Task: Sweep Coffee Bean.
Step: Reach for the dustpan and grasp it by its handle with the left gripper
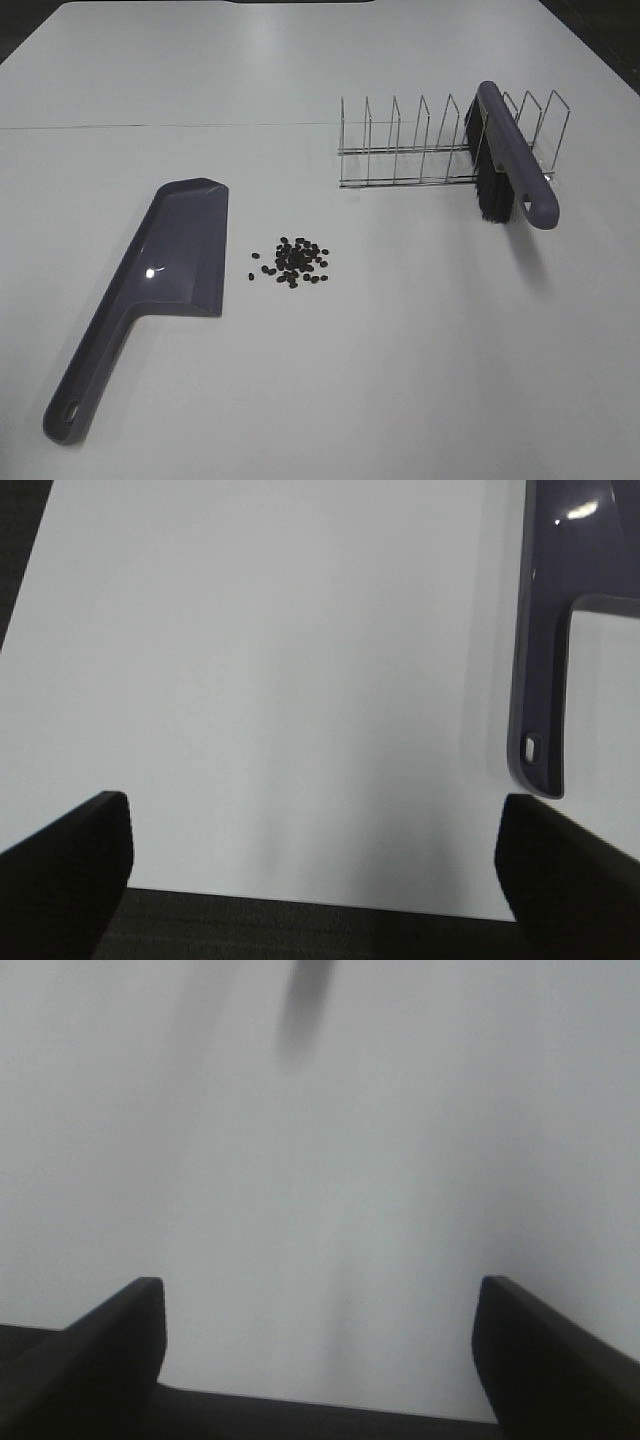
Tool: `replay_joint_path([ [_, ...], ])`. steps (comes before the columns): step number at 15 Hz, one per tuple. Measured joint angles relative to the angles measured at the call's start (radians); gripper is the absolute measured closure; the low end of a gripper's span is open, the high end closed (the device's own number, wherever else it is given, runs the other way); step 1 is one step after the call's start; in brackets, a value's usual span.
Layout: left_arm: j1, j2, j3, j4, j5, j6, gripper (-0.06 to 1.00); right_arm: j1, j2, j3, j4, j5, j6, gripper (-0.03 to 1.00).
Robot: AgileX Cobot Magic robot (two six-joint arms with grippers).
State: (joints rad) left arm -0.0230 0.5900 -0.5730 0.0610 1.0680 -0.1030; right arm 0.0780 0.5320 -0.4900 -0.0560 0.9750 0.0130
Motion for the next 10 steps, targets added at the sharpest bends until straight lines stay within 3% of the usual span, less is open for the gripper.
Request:
replay_joint_path([
  [4, 0.000, 0.188, -0.060, -0.006, -0.009, -0.007, 0.04, 0.000, 0.176, -0.089, 0.000, 0.000, 0.000, 0.23],
  [10, 0.000, 0.508, -0.072, -0.192, -0.198, 0.029, 0.07, 0.000, 0.306, -0.317, 0.000, 0.047, 0.000, 0.23],
])
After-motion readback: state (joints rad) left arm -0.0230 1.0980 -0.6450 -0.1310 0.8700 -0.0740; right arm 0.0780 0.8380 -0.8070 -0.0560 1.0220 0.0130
